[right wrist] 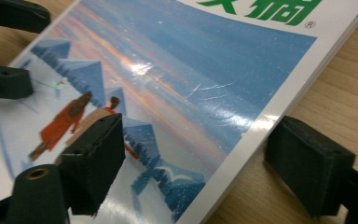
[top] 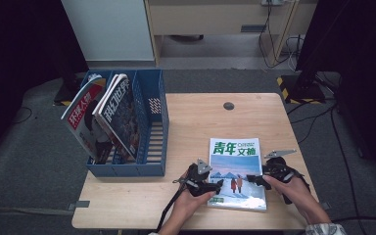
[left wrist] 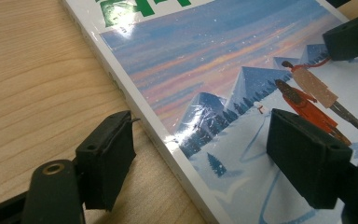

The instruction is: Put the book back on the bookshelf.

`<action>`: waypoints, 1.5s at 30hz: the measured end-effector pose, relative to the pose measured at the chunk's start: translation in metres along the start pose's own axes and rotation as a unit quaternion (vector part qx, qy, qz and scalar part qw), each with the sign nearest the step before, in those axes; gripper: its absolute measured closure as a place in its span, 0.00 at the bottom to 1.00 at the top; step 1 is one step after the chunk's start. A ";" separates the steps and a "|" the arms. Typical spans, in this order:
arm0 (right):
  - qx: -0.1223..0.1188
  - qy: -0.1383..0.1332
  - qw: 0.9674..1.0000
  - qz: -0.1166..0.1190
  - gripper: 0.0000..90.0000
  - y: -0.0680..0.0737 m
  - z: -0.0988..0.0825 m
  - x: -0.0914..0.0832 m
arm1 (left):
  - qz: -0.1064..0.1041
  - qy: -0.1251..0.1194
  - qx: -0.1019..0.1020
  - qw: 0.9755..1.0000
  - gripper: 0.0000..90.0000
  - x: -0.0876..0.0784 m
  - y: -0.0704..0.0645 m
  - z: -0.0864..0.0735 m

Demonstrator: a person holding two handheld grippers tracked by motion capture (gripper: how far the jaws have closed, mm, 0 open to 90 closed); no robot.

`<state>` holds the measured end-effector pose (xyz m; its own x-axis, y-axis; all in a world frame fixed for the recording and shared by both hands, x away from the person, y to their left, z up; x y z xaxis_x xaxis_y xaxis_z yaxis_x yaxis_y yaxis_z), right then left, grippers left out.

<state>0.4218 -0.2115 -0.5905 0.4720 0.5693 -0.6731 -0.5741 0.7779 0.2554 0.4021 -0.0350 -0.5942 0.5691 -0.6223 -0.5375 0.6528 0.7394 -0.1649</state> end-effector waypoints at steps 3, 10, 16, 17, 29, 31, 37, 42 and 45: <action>-0.006 -0.015 0.999 0.031 0.26 0.007 0.005 -0.004 | -0.001 -0.001 -0.001 1.000 0.25 0.000 0.000 0.000; -0.020 -0.013 0.999 0.036 0.24 0.015 0.006 -0.002 | -0.001 -0.002 -0.004 1.000 0.25 0.000 0.000 0.000; -0.013 -0.022 0.998 0.053 0.22 0.017 0.007 -0.001 | -0.002 -0.002 -0.006 1.000 0.25 0.000 0.000 0.000; -0.008 -0.023 0.998 0.055 0.23 0.018 0.007 0.000 | -0.002 -0.002 -0.006 1.000 0.25 0.000 0.000 0.000; -0.017 -0.028 0.999 0.043 0.27 0.022 0.013 0.003 | -0.001 -0.003 -0.003 1.000 0.25 0.000 0.000 0.000; -0.023 -0.028 0.999 0.039 0.27 0.022 0.013 0.005 | -0.001 -0.003 -0.004 1.000 0.25 0.000 0.000 0.000; -0.035 -0.028 0.999 0.011 0.33 0.022 0.014 0.009 | 0.001 -0.004 -0.003 1.000 0.25 0.000 -0.001 0.000; -0.031 -0.035 0.999 0.001 0.44 0.018 0.017 0.009 | 0.002 -0.006 -0.005 1.000 0.25 0.001 -0.001 0.000; -0.026 -0.037 0.999 -0.002 0.50 0.018 0.018 0.009 | 0.003 -0.005 -0.003 1.000 0.25 0.000 -0.001 0.000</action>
<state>0.4277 -0.1882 -0.5797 0.5222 0.5856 -0.6200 -0.6055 0.7665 0.2141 0.4013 -0.0362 -0.5944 0.5785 -0.6199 -0.5302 0.6463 0.7449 -0.1658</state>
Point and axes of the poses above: each handheld gripper's, and its own axes: x roughly forward along the jaws, z roughly out of its top, y roughly to its left, the point moved 10 cm from there along x, roughly forward along the jaws, and after that the axes turned 7 degrees about -y, right-handed, at the moved point
